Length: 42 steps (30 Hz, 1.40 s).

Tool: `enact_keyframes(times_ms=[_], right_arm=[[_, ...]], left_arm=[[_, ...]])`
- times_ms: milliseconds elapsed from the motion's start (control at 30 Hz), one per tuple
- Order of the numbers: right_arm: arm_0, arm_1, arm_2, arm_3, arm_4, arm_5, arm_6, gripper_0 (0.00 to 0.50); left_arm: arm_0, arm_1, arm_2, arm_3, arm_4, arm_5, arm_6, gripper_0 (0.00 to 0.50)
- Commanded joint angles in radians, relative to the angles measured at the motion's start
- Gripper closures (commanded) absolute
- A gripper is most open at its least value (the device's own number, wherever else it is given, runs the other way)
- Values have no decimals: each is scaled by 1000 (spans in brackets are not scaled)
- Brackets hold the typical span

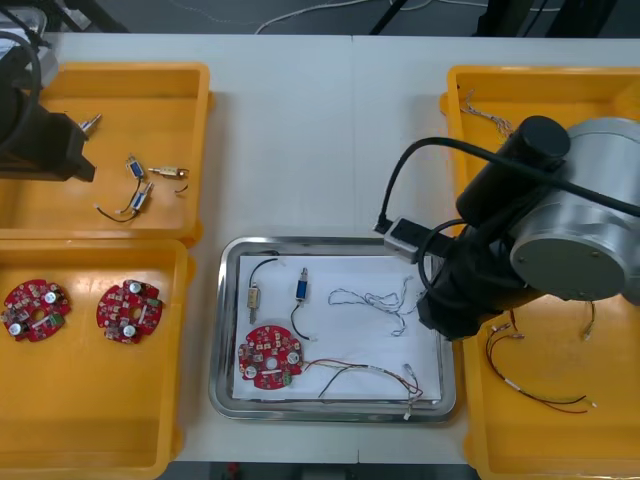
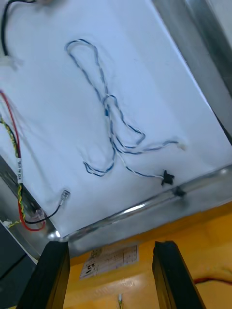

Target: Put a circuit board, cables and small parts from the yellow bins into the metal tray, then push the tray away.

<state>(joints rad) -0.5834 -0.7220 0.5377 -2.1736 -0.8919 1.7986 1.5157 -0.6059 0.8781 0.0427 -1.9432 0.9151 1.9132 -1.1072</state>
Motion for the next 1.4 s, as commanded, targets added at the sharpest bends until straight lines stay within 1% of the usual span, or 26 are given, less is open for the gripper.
enact_keyframes(times_ms=[33, 167, 300, 433, 600, 667, 833, 1033, 1200, 1267, 1400], right_arm=[[-95, 64, 93, 26, -1, 11, 95, 0], [-121, 96, 128, 28, 7, 13, 146, 0], [-139, 134, 166, 28, 8, 21, 152, 0], [-159, 162, 226, 28, 36, 24, 152, 0], [-174, 193, 304, 35, 87, 24, 146, 0], [-176, 210, 326, 52, 93, 24, 144, 0], [-176, 253, 367, 95, 119, 24, 147, 0], [-177, 285, 447, 113, 188, 25, 153, 0], [-177, 308, 489, 123, 215, 30, 158, 0], [-177, 319, 513, 127, 238, 33, 159, 0], [-177, 337, 525, 143, 243, 39, 164, 0]], left_arm=[[77, 61, 51, -30, -4, 7, -45, 0], [135, 68, 71, -65, -28, -11, -54, 0], [196, 71, 92, -92, -58, -43, -62, 0], [233, 71, 112, -94, -56, -72, -69, 0], [242, 71, 115, -94, -58, -82, -72, 0], [248, 71, 117, -94, -61, -95, -76, 0], [285, 71, 123, -94, -73, -163, -91, 0], [287, 70, 129, -94, -78, -164, -105, 0], [287, 70, 131, -94, -79, -168, -109, 0], [285, 70, 131, -94, -79, -169, -109, 0], [287, 70, 131, -94, -79, -169, -109, 0]])
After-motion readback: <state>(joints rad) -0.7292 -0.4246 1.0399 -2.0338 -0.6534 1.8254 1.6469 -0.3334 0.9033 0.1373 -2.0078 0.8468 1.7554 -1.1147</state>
